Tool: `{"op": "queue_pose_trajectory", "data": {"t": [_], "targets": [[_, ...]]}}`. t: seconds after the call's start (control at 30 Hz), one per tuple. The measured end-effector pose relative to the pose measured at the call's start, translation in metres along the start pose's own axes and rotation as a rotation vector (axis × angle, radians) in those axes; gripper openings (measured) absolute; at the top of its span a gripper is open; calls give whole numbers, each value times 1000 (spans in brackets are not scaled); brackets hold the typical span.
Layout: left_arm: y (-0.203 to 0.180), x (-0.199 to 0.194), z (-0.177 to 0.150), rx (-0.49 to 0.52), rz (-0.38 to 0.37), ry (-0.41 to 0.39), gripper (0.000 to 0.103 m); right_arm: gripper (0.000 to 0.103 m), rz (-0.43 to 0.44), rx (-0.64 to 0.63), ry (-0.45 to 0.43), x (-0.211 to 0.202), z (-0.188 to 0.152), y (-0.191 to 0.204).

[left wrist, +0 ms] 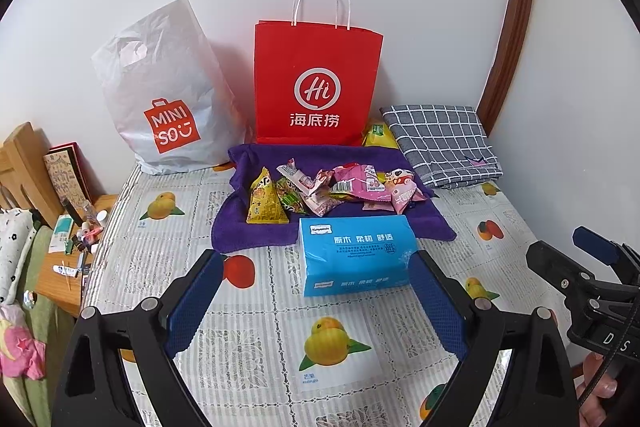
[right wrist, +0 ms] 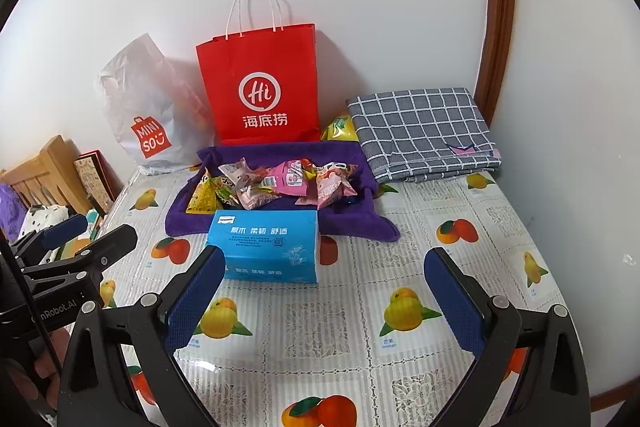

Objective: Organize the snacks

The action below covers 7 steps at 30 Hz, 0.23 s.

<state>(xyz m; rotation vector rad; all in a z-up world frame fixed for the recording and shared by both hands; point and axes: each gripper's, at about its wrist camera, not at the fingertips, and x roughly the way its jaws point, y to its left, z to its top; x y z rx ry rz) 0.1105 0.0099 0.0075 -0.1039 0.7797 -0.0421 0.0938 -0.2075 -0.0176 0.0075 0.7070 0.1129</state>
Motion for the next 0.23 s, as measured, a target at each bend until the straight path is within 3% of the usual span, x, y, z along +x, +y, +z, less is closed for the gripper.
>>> {"op": "queue_pose_trajectory", "data": {"t": [0.23], "targets": [[1, -1, 0, 4, 6, -8, 94, 99, -1, 0, 0, 0, 0, 1]]}}
